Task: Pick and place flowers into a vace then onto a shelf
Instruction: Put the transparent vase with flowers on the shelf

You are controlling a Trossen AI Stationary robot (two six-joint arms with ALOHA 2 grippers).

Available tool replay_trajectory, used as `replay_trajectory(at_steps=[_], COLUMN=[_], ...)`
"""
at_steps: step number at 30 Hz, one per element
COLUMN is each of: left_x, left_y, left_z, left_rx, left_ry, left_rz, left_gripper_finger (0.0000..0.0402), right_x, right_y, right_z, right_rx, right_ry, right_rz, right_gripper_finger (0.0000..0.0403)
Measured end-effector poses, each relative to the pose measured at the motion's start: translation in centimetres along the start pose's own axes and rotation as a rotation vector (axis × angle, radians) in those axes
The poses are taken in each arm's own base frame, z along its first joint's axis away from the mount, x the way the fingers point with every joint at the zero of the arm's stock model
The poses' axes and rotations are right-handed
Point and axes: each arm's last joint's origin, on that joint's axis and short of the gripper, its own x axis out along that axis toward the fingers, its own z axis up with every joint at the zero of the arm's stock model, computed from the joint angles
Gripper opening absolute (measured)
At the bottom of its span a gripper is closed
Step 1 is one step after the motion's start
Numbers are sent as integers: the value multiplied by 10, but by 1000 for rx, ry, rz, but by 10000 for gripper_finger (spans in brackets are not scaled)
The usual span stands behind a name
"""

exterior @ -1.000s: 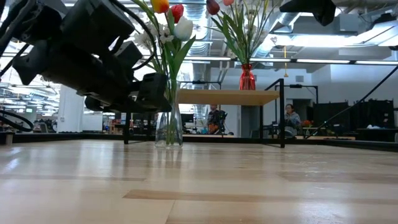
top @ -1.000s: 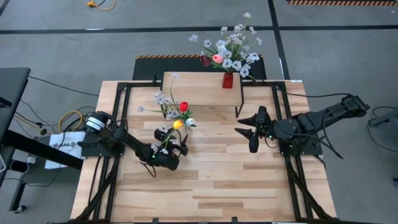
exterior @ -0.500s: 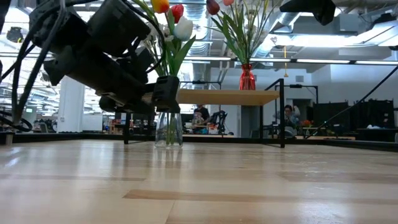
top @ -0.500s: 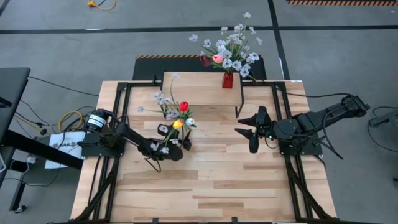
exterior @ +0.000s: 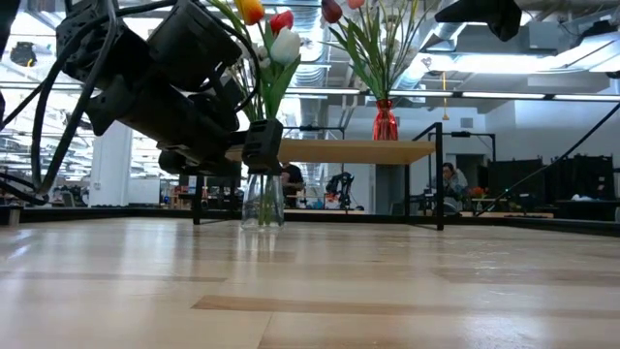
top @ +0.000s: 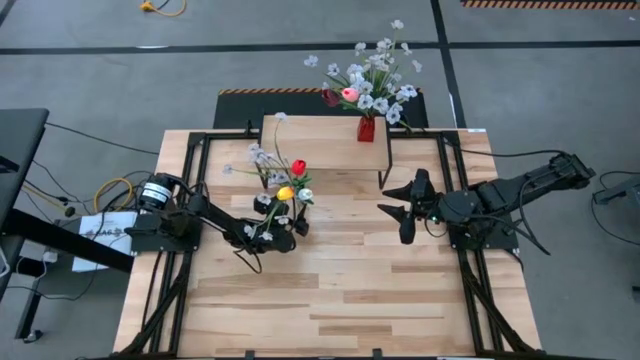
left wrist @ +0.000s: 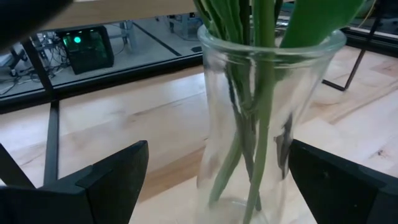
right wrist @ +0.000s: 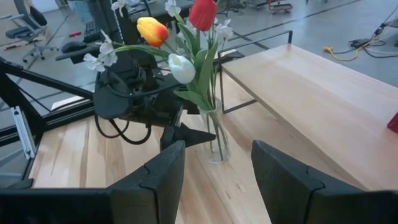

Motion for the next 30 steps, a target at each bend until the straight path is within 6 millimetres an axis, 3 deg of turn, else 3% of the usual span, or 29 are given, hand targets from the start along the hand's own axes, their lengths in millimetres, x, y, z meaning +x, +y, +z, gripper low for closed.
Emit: replay_trajectory(at_steps=[25, 30], left_x=[5, 5], left_y=[0, 0], left_z=[4, 4], left_rx=[-28, -34], left_ry=[-14, -13], left_rz=[10, 9], left_gripper_finger=[367, 332], right_x=[0, 0], right_y=[0, 0], right_z=[-1, -1], right_rx=[-5, -5], right_ry=[6, 6], right_rz=[-2, -2], right_gripper_finger=[177, 177])
